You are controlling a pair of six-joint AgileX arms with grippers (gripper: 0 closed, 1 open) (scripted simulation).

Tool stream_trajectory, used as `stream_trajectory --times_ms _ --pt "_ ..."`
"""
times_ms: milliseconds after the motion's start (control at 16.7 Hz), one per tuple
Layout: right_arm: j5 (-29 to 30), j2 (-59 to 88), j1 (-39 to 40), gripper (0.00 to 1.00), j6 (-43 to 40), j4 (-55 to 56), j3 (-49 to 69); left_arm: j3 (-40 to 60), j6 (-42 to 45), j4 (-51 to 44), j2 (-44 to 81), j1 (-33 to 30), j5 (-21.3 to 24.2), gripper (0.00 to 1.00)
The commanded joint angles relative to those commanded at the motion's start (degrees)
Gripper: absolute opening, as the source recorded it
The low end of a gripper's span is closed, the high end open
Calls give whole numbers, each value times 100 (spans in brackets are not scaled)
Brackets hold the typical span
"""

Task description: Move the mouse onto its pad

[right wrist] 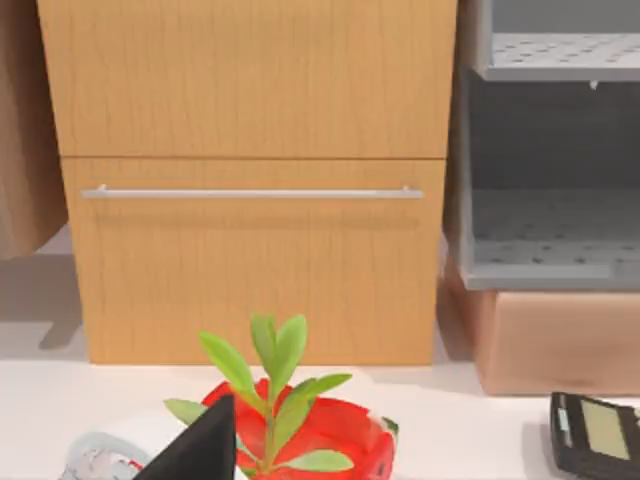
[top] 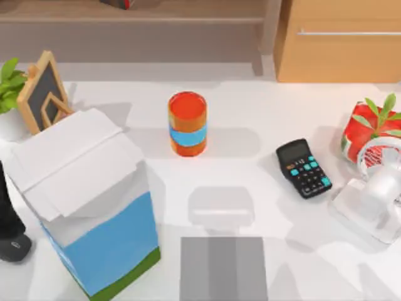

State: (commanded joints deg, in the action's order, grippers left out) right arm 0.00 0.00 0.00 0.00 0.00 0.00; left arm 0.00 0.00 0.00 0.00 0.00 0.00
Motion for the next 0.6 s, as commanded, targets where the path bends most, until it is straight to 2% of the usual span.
stream_trajectory --times_ms 300,420,600 --pt "0 0 0 100 0 0 0 270 361 48 348 275 -211 100" --pt "0 0 0 100 0 0 0 730 902 54 852 524 -420 100" --pt "0 0 0 100 0 0 0 1769 2158 -177 1924 798 -692 100"
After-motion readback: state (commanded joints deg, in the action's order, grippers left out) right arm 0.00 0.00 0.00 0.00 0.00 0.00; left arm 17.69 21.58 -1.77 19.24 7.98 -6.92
